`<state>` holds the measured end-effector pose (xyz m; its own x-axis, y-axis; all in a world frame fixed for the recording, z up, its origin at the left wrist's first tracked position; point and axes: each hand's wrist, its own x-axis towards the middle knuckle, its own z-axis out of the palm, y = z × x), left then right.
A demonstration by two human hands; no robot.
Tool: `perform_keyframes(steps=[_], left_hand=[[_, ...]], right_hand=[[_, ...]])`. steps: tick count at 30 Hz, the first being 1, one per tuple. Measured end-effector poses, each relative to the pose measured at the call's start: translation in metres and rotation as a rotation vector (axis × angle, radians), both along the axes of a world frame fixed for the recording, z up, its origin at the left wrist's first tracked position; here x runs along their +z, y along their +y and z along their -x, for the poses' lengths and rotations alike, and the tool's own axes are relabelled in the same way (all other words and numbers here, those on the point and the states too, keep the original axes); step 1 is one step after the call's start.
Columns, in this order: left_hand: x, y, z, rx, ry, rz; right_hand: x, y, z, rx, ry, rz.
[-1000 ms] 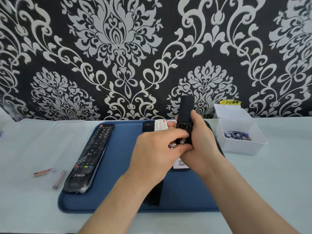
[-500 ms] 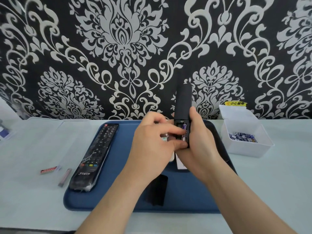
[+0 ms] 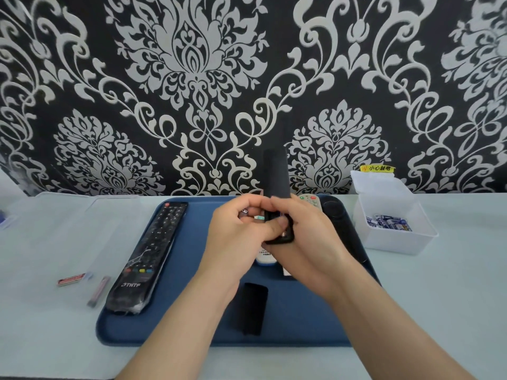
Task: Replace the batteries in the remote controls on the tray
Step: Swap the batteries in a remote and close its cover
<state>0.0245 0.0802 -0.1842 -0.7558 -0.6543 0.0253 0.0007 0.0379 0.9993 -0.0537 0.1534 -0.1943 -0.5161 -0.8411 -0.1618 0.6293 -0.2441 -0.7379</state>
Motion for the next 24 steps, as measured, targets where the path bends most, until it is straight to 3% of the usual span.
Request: perform_keyframes(steps=[4,8,11,19,24], left_hand=[[0.002,-0.014,-0.006,-0.103,-0.114,-0.036],[0.002,-0.021,-0.006,-0.132,0.006,-0.292],[-0.002,-0.027,-0.005,-0.12,0.034,-0.375],[-0.002,-0.036,-0.009,-0.055,0.089,-0.31],[-0.003,-0.03,-0.008,0.026,0.049,-0.035]], right_hand=[[0.003,0.005,0.007,0.063,-0.034,0.003],[0.005,0.008,0.013,0.075,-0.033,0.042],[0.004,0.007,0.012,0.088,-0.024,0.031],[-0.005,0.004,0.017,-0.078,-0.106,-0.051],[-0.005,0.0,0.01,-0.129,-0.001,-0.149]])
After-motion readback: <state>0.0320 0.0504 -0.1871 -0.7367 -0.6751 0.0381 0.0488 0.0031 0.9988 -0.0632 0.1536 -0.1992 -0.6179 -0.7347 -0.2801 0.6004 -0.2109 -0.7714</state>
